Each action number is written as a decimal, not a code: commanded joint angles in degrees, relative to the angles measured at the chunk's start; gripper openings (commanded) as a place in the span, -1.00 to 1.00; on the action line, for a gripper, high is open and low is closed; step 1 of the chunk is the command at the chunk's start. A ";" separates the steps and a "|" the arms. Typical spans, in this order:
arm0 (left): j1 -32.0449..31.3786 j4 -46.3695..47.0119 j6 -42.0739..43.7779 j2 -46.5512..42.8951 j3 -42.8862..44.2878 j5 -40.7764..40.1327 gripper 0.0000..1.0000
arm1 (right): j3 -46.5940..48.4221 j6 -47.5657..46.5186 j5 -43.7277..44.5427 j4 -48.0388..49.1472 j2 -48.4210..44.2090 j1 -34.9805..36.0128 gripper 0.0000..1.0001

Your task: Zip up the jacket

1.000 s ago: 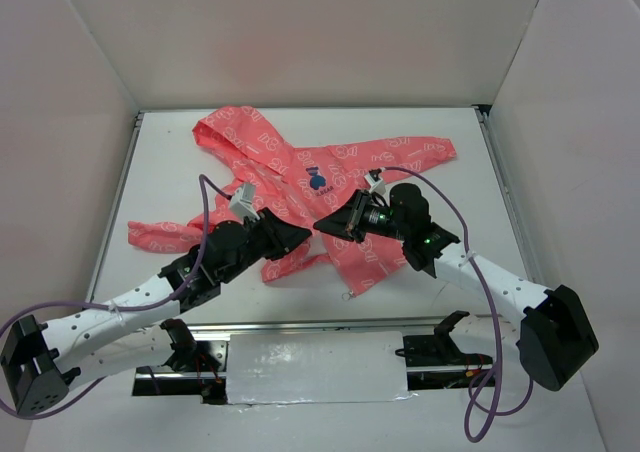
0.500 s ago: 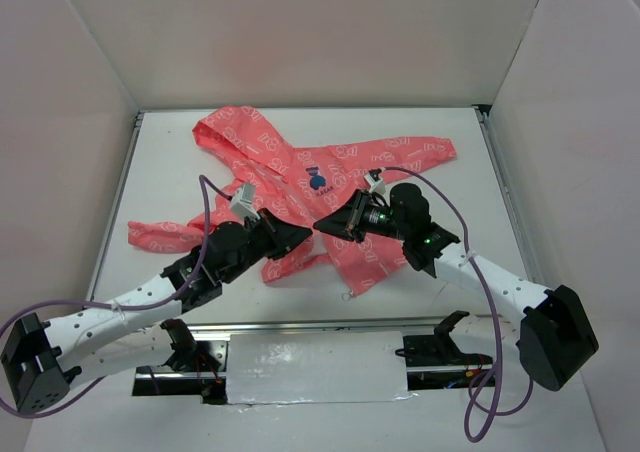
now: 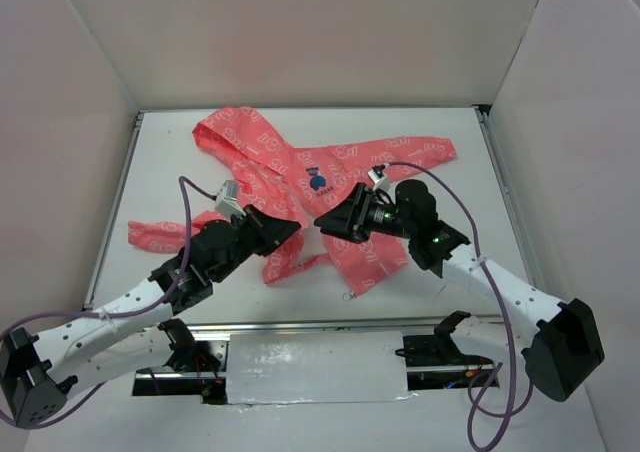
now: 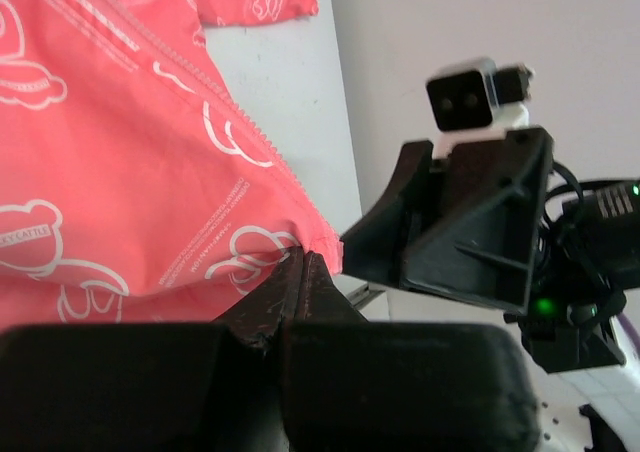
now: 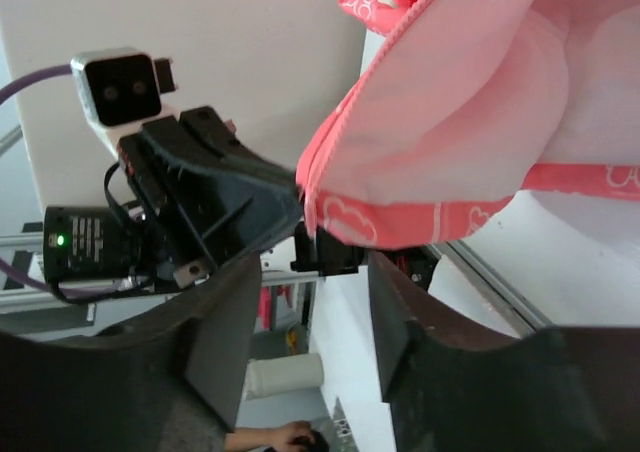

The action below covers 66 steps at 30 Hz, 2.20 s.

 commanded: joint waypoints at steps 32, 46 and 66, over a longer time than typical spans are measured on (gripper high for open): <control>6.19 2.86 4.04 -5.91 -0.99 10.56 -1.00 | -11.67 -22.63 22.59 -41.26 -8.83 -2.71 -0.27; 6.19 2.24 4.21 -6.43 -1.87 10.47 -1.00 | -3.49 -24.40 25.33 -37.65 6.29 2.73 -0.24; 6.19 2.95 3.60 -6.08 -3.71 10.46 -1.00 | 0.81 -25.63 33.50 -39.84 15.61 9.76 -0.18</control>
